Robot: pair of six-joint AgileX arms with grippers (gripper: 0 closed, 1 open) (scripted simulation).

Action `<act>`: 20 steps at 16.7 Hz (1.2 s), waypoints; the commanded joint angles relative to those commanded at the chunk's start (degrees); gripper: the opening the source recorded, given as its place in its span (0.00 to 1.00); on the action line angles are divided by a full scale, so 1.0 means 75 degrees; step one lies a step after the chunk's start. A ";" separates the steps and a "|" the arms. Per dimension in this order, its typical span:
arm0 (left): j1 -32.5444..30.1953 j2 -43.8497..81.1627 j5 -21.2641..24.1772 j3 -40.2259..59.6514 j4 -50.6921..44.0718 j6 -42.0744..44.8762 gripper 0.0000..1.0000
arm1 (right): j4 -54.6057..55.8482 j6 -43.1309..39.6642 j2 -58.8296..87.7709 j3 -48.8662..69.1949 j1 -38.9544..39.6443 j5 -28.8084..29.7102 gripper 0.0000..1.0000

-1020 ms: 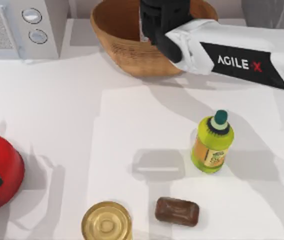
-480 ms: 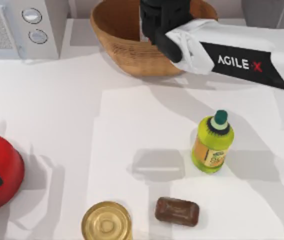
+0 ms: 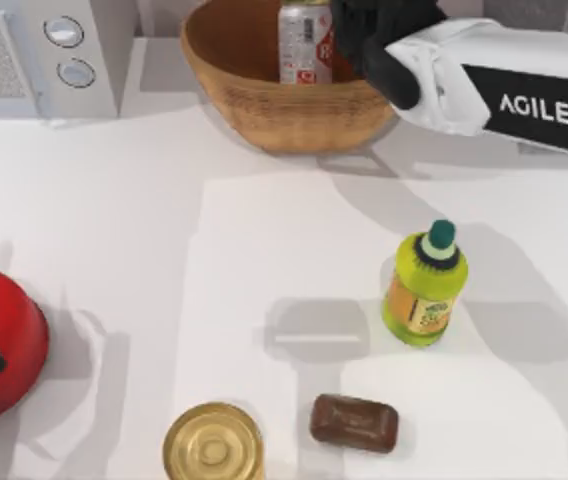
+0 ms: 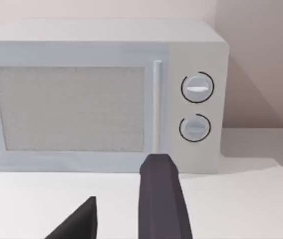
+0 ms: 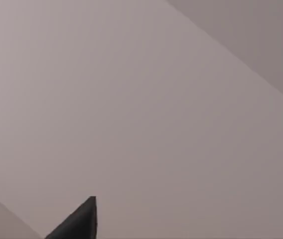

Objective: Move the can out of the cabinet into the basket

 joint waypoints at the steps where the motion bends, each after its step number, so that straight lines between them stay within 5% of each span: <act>1: 0.0000 0.0000 0.0000 0.0000 0.0000 0.0000 1.00 | -0.0068 0.0009 -0.0479 -0.0450 -0.0142 -0.0235 1.00; 12: 0.0000 0.0000 0.0000 0.0000 0.0000 0.0000 1.00 | -0.1742 0.0023 -0.9453 -0.7618 -0.2377 -0.3161 1.00; 20: 0.0000 0.0000 0.0000 0.0000 0.0000 0.0000 1.00 | -0.3187 -0.0096 -1.5347 -1.1942 -0.3875 -0.4113 1.00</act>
